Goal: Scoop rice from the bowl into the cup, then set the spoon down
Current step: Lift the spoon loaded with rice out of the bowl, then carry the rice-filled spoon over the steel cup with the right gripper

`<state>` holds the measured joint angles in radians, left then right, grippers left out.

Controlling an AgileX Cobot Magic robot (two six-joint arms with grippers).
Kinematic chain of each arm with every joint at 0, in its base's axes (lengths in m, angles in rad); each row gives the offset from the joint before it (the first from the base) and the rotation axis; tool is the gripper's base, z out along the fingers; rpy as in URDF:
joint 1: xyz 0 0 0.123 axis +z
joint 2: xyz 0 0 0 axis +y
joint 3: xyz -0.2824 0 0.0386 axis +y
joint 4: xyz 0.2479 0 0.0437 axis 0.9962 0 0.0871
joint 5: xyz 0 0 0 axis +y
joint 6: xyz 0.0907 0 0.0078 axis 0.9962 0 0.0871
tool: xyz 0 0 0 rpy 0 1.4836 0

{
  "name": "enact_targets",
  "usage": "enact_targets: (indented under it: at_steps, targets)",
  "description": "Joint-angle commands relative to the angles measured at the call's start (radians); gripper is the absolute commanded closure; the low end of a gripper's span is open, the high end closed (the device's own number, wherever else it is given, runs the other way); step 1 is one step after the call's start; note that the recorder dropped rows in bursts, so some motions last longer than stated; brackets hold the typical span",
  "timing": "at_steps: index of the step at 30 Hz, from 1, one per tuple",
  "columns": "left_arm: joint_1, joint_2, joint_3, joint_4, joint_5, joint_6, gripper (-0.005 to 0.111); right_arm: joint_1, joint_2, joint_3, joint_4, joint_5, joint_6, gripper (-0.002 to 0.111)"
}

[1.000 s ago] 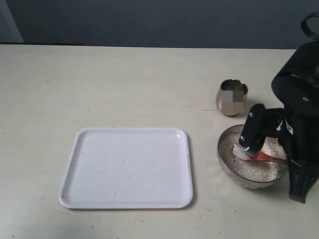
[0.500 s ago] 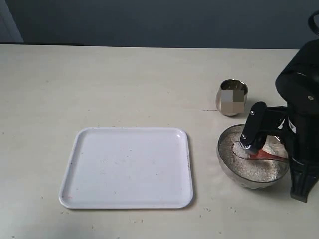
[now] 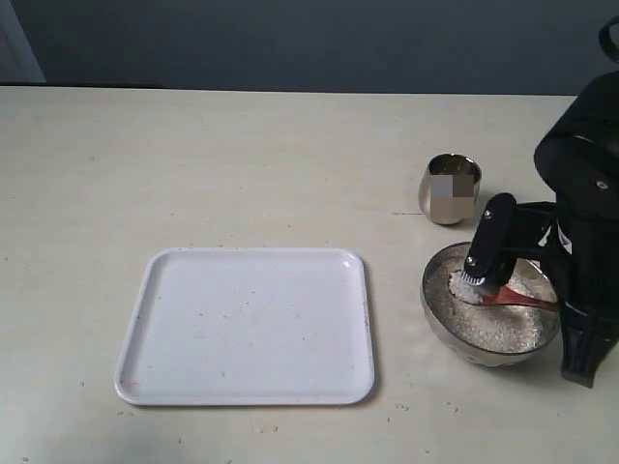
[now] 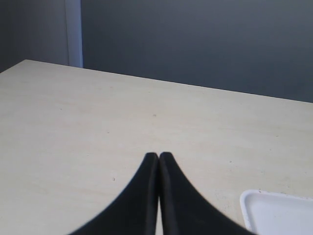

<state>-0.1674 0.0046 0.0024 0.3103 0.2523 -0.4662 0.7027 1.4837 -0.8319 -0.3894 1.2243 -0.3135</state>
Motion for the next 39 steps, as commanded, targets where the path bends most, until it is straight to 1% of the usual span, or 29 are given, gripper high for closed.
enact_targets:
  at_steps: [1,8,11,23,32,35,39]
  targets:
    - [-0.004,-0.005,-0.002,-0.003,-0.013,-0.003,0.106,-0.014,-0.014,-0.046,-0.004,-0.003,-0.008,0.109]
    - [-0.004,-0.005,-0.002,-0.003,-0.013,-0.003,0.106,-0.112,-0.014,-0.093,0.026,-0.003,-0.052,0.109]
    - [-0.004,-0.005,-0.002,-0.003,-0.013,-0.003,0.106,-0.132,-0.014,-0.093,0.031,-0.003,-0.056,0.109]
    - [-0.004,-0.005,-0.002,-0.003,-0.013,-0.003,0.106,-0.133,-0.014,-0.093,0.055,-0.003,-0.097,0.109]
    - [-0.004,-0.005,-0.002,-0.003,-0.013,-0.003,0.106,-0.133,-0.014,-0.097,0.026,-0.003,-0.097,0.109]
    - [-0.004,-0.005,-0.002,-0.003,-0.013,-0.003,0.106,-0.141,-0.014,-0.123,0.029,-0.003,-0.097,0.109]
    - [-0.004,-0.005,-0.002,-0.003,-0.013,-0.003,0.106,-0.183,-0.014,-0.183,0.063,-0.003,-0.119,0.109]
